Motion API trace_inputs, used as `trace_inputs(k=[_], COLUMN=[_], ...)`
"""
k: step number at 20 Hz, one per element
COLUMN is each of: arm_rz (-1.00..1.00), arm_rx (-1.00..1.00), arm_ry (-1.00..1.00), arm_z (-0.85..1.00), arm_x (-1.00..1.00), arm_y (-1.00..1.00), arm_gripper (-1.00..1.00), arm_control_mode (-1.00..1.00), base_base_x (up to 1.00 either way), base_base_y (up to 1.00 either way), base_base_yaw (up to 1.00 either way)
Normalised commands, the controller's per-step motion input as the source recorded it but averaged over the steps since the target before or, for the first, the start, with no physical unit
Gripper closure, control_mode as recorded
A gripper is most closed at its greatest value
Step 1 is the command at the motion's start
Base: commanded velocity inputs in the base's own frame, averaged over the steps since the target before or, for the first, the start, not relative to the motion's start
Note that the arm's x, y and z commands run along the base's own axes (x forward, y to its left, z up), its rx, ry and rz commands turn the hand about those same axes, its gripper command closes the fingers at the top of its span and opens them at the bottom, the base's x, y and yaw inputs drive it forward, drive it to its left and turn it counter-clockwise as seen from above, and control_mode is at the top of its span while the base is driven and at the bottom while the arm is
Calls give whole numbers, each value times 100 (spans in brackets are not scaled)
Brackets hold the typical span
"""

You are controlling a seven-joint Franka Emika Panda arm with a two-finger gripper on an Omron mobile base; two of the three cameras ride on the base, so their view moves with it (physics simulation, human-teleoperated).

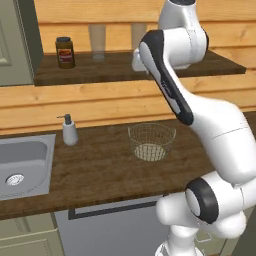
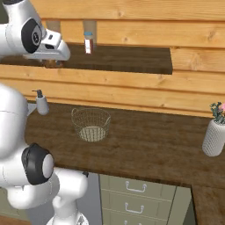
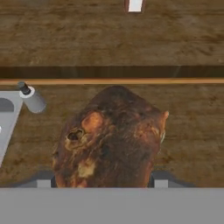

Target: Open the cabinet, pick up the bread from the cabinet and place it in the basket. Then move the basket to the dining counter.

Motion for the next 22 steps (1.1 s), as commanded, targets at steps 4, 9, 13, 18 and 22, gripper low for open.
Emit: trace_inputs(k=[4,9,13,18,22], arm_rz=[-5,-3,0,0,-1], arm_rx=[0,0,0,0,0], arm_ry=[0,6,4,2,0], arm_z=[-9,-57,-82,-70,-63], arm_x=[-99,-46,16,32,48], arm_y=[-49,-46,-28,-10,0], arm_gripper=[100,100,100,100,100], arm_control_mode=[-100,-100,-100,-100,-100], base_base_x=[0,0,0,0,0], base_base_y=[0,0,0,0,0], base_base_yaw=[0,0,0,0,0])
